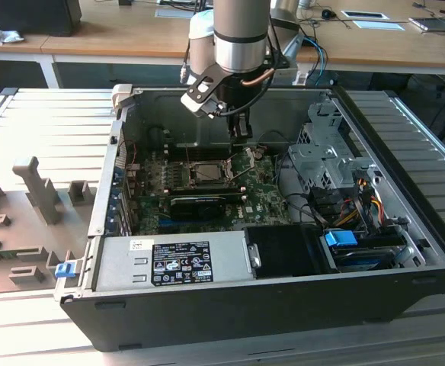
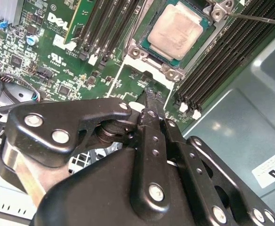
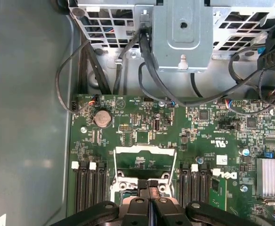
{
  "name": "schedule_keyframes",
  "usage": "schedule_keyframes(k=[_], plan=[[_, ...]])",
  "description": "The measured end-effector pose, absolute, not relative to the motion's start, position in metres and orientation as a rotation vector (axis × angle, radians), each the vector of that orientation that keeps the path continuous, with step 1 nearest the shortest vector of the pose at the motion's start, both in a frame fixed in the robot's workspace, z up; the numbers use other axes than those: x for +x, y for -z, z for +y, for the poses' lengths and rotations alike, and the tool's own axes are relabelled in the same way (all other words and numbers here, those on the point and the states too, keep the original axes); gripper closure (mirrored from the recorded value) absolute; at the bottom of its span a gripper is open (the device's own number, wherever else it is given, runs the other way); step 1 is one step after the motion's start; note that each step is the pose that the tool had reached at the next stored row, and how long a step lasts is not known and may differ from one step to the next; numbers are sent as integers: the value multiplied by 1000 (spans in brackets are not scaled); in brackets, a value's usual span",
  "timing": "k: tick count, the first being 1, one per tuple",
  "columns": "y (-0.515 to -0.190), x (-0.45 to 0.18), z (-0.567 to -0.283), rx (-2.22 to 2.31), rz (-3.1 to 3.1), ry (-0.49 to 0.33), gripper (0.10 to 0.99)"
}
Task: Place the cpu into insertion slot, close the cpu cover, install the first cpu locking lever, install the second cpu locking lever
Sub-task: 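Close the cpu cover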
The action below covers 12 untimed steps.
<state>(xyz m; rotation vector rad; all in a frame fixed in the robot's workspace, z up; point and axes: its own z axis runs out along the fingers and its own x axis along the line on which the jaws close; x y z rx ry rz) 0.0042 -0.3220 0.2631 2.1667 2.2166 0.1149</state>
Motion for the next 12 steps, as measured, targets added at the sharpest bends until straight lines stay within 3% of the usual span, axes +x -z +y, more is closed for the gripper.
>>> schedule_keyframes(k=[12], plan=[[-263,20,-322,2167,2217,-115,980]])
